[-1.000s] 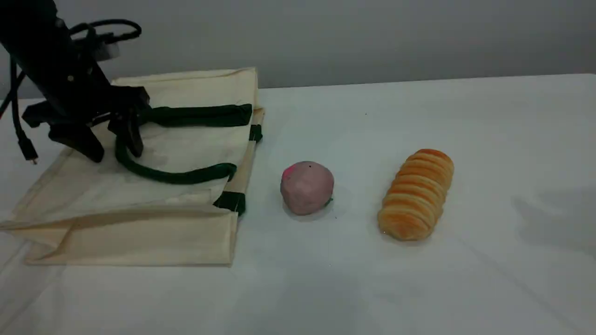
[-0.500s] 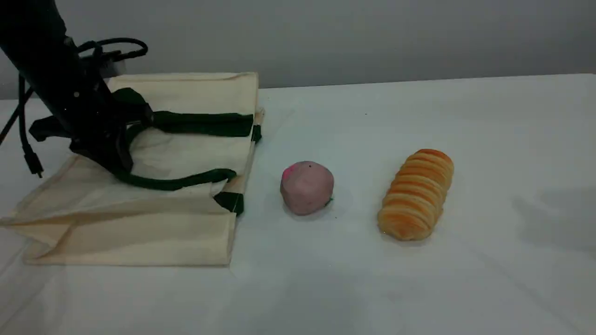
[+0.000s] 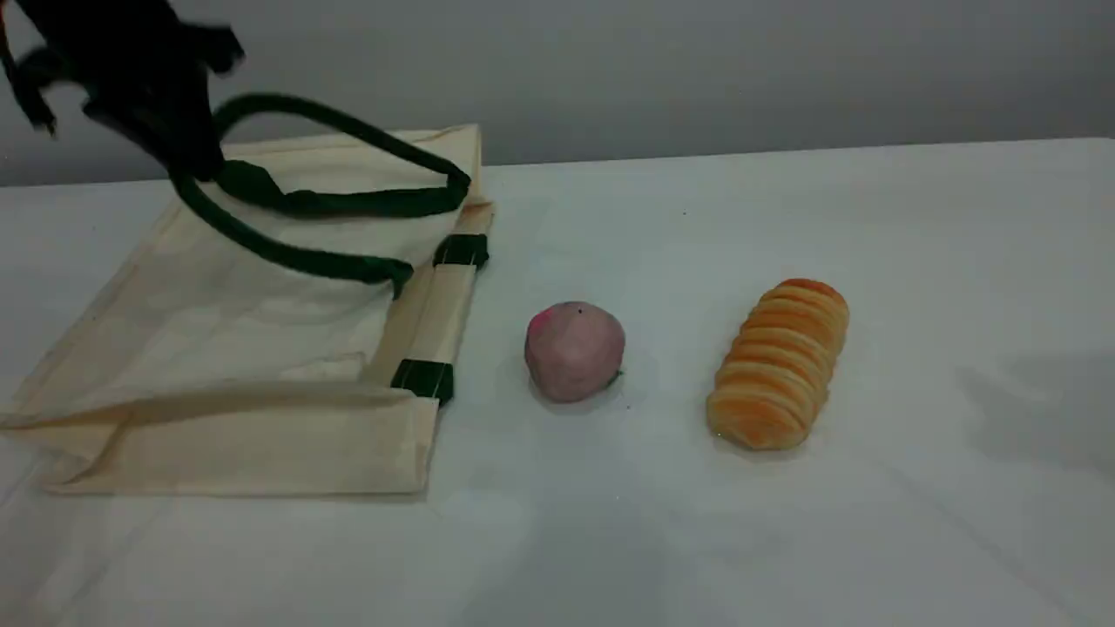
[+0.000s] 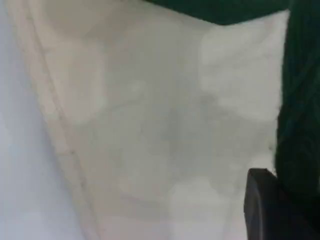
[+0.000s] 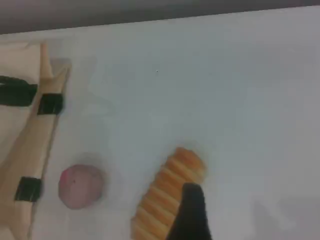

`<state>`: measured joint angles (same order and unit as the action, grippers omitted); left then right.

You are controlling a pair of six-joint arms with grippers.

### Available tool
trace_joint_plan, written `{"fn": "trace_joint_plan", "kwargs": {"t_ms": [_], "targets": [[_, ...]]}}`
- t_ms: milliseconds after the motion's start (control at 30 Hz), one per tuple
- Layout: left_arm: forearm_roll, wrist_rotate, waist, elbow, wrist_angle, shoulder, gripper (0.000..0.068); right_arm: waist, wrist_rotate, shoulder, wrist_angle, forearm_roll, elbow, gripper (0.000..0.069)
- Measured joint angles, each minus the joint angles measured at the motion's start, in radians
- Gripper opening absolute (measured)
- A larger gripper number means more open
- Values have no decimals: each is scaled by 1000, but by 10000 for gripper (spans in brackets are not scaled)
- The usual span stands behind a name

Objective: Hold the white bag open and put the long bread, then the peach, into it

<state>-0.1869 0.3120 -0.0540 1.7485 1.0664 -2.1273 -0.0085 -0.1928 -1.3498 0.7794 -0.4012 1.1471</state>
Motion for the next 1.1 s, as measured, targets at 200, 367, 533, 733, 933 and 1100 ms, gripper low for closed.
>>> {"fn": "trace_joint_plan", "kwargs": {"t_ms": [200, 367, 533, 733, 933, 1100], "targets": [[0, 46, 0, 112, 154, 44, 87, 0, 0, 0, 0, 0, 0, 530], [-3, 58, 0, 198, 159, 77, 87, 0, 0, 0, 6, 0, 0, 503], [-61, 107, 0, 209, 160, 146, 87, 0, -7, 0, 10, 0, 0, 496], [-161, 198, 0, 209, 160, 251, 87, 0, -11, -23, 25, 0, 0, 494], [-250, 293, 0, 209, 160, 350, 87, 17, -51, -87, 34, -26, 0, 494], [-290, 367, -19, 209, 160, 392, 87, 41, -56, -120, 34, -24, 0, 494]]}}
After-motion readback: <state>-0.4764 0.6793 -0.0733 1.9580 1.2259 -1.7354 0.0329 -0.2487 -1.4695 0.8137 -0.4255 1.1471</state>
